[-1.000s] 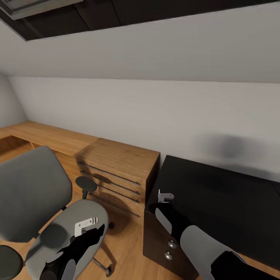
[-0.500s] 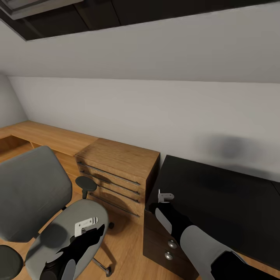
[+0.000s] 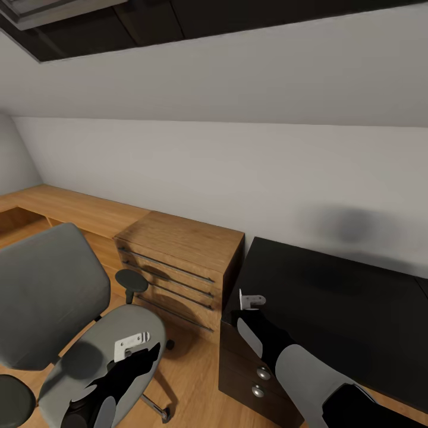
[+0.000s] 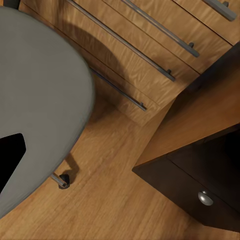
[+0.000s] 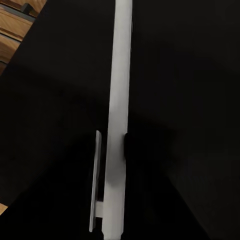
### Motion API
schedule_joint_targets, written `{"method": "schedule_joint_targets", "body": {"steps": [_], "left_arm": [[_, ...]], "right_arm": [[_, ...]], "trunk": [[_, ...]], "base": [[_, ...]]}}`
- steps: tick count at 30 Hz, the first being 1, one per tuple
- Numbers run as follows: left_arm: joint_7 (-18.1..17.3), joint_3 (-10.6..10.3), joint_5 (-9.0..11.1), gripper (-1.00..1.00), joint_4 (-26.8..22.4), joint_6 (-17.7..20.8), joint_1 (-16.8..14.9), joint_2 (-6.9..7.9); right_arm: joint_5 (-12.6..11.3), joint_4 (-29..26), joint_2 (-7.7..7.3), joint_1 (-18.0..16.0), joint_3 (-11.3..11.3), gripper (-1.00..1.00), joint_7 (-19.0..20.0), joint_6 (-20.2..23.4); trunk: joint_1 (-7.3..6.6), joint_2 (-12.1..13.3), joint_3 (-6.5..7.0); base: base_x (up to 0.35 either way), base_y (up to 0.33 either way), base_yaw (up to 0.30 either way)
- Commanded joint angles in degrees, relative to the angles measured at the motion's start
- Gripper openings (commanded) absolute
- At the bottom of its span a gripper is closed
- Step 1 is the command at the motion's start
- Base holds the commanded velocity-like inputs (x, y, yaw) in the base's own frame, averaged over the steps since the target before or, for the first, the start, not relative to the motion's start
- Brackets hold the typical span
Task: In the bedroom, organize the workspace by keeping the computer under the desk, ensuring the monitor is on the desk, placing the keyboard on the desk next to the monitor, placing the mouse on the desk next to the keyboard, moving the folder from the swivel chair onto the desk next to the mouse, stacking the notebook on top of the folder with the pen on top of the notebook, and positioning the swivel chair next to the desk.
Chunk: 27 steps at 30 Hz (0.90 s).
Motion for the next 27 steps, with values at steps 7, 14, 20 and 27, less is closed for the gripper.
{"method": "schedule_joint_targets", "body": {"steps": [7, 14, 20, 27], "left_arm": [[0.41, 0.02, 0.61, 1.0, -0.08, 0.29, -0.03, -0.03], [0.41, 0.04, 0.61, 1.0, -0.08, 0.29, -0.03, -0.03], [0.41, 0.04, 0.61, 1.0, -0.08, 0.29, -0.03, -0.03], [0.41, 0.08, 0.61, 1.0, -0.08, 0.29, -0.03, -0.03]], "right_arm": [[-0.55, -0.05, -0.06, -0.05, 0.33, -1.0, -0.39, 0.09], [-0.55, -0.05, -0.07, -0.05, 0.35, -1.0, -0.38, 0.07], [-0.53, -0.05, -0.07, -0.05, 0.37, -1.0, -0.38, 0.07], [-0.5, -0.1, -0.07, -0.05, 0.34, -1.0, -0.39, 0.01]], "trunk": [[0.0, -0.04, -0.07], [0.0, -0.04, -0.07], [0.0, -0.04, -0.07], [0.0, -0.04, -0.07]], "base": [[0.0, 0.0, 0.0], [0.0, 0.0, 0.0], [0.0, 0.0, 0.0], [0.0, 0.0, 0.0]]}}
